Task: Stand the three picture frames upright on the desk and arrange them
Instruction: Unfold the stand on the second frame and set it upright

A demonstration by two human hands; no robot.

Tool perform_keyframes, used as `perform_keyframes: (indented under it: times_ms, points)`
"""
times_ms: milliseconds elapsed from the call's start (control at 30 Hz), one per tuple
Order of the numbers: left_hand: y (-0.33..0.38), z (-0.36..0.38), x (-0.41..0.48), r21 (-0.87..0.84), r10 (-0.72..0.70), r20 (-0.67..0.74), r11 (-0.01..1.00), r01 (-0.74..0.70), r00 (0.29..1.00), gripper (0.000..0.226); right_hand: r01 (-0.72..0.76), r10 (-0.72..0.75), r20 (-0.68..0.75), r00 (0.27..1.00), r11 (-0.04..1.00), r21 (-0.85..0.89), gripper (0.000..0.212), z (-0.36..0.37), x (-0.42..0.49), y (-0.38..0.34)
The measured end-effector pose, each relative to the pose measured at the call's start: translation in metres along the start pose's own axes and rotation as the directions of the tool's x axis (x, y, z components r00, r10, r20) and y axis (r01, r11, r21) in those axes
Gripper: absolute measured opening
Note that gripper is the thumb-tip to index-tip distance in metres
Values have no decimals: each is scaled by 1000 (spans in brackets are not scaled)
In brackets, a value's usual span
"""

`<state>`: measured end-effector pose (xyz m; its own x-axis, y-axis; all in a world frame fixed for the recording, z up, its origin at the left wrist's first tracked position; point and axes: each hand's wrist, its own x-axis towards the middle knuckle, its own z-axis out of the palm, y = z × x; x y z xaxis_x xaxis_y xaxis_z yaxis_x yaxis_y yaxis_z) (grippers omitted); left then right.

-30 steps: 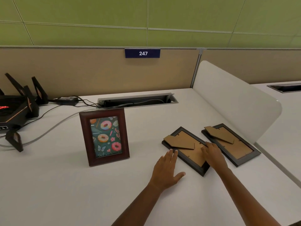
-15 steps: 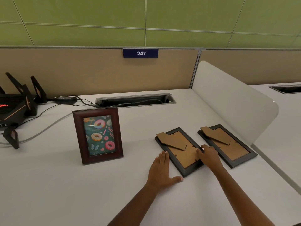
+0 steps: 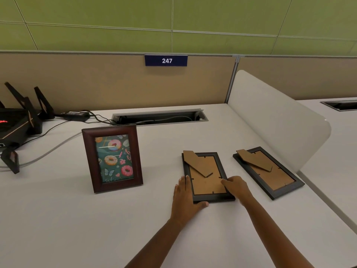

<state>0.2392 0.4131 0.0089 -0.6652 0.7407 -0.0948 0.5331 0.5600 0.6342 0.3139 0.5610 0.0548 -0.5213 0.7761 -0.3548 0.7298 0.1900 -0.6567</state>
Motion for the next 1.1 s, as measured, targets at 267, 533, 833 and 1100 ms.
perform_keyframes:
  times_ms: [267, 533, 833, 1100]
  points:
    - [-1, -2, -1, -280, -52, -38, 959, 39, 998, 150, -144, 129, 72, 989, 952, 269, 14, -3, 4, -6]
    - [9, -20, -2, -530, -62, -60, 848, 21, 996, 92, -107, 54, 154, 987, 927, 359, 11, -26, 2, -10]
    - [26, -50, 8, -334, 75, -304, 925, -180, 950, 32, 7, -124, 183, 975, 844, 536, 33, -60, 3, -21]
    - [50, -93, 26, -420, 127, -332, 867, -267, 935, 21, 295, -346, 10, 938, 815, 498, 28, -67, 7, -21]
